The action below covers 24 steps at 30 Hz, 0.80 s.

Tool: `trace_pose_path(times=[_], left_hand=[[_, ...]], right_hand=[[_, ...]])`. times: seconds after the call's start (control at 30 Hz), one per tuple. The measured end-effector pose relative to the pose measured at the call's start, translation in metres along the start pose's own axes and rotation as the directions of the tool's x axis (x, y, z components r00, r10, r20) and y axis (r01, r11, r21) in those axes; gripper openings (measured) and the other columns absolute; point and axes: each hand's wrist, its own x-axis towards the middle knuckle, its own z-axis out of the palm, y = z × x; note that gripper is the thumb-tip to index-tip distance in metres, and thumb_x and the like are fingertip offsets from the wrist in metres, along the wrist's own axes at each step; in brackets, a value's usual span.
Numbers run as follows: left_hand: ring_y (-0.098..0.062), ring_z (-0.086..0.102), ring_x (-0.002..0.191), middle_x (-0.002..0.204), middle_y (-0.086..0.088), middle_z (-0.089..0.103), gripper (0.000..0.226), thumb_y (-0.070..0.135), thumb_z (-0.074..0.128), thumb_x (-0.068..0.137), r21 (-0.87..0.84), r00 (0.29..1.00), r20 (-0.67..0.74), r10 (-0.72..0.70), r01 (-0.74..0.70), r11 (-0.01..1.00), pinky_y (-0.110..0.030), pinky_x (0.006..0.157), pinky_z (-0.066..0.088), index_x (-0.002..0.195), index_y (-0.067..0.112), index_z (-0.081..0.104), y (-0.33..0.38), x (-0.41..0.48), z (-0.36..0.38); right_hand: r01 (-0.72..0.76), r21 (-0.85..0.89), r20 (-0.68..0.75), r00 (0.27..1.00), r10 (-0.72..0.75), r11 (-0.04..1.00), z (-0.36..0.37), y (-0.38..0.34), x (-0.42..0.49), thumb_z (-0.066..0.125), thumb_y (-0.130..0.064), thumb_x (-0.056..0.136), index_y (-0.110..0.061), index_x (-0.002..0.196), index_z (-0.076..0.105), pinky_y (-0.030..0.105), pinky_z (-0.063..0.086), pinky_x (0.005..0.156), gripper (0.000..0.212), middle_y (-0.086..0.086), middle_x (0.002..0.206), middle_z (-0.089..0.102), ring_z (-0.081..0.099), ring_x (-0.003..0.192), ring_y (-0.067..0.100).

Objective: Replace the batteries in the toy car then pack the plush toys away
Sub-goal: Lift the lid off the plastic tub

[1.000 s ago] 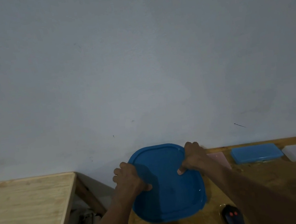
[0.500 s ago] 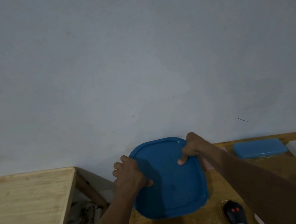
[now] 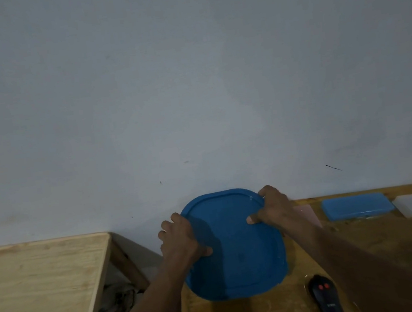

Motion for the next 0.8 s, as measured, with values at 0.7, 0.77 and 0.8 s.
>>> trace_pose_path(times=[0.7,0.77,0.8], left_hand=[[-0.032,0.051,0.111,0.125,-0.015,0.045,0.095,0.038,0.085,0.066,0.003,0.972,-0.073,0.221,-0.222,0.975,-0.039,0.083,0.047,0.137,0.013,0.027,-0.02,-0.051,-0.018],[-0.031,0.052,0.109,0.123,-0.014,0.046,0.091,0.037,0.085,0.066,-0.013,0.965,-0.106,0.239,-0.242,0.97,-0.038,0.082,0.048,0.135,0.014,0.03,-0.025,-0.066,-0.018],[-0.03,0.053,0.106,0.12,-0.013,0.047,0.087,0.037,0.085,0.066,-0.02,0.96,-0.13,0.247,-0.251,0.968,-0.038,0.08,0.049,0.131,0.015,0.033,-0.029,-0.074,-0.017]], right_hand=[[0.116,0.098,-0.098,0.989,-0.107,0.988,-0.018,0.02,-0.09,0.064,-0.021,0.088,-0.017,0.132,0.05,0.043,0.05,0.094,0.046,0.004,0.129,0.056,0.056,0.113,0.028],[0.143,0.109,-0.027,0.99,-0.141,0.984,-0.021,0.029,-0.105,0.065,-0.014,0.084,-0.019,0.128,0.051,0.045,0.053,0.09,0.046,0.006,0.123,0.061,0.059,0.106,0.027],[0.161,0.117,-0.014,0.987,-0.16,0.98,-0.022,0.034,-0.114,0.065,-0.012,0.082,-0.02,0.126,0.051,0.045,0.053,0.09,0.047,0.005,0.12,0.062,0.059,0.104,0.025]])
